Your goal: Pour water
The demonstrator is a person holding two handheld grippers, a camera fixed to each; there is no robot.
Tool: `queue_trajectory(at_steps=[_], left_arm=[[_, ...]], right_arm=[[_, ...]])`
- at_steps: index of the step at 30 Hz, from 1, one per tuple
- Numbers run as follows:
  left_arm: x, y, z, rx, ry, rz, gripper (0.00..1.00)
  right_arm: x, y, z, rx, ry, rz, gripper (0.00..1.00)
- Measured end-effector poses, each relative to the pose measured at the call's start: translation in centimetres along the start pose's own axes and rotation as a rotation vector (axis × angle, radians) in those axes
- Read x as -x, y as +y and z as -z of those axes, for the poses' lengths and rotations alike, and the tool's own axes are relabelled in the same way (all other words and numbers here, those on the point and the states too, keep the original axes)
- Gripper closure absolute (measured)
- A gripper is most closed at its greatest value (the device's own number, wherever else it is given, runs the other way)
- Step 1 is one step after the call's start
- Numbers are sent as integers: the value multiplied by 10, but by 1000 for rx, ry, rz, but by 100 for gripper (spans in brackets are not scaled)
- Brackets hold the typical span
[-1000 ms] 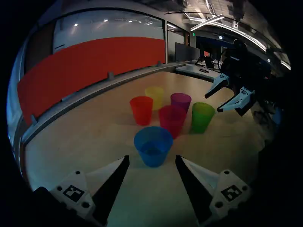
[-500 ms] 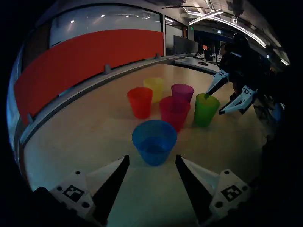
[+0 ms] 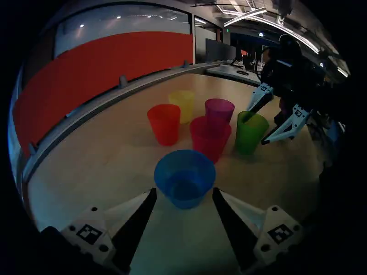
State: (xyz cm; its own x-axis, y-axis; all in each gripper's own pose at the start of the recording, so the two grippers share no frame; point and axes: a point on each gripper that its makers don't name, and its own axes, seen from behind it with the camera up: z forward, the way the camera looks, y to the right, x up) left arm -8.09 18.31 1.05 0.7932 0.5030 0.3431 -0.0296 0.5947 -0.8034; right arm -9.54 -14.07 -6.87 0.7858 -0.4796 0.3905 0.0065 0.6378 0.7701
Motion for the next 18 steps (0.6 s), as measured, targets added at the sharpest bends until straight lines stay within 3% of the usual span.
queue_trajectory(at_steps=[18], left_arm=[[-6,3,-22,28,-10,4,10]], right_arm=[[-5,0,-12,-15,3,-2,1]])
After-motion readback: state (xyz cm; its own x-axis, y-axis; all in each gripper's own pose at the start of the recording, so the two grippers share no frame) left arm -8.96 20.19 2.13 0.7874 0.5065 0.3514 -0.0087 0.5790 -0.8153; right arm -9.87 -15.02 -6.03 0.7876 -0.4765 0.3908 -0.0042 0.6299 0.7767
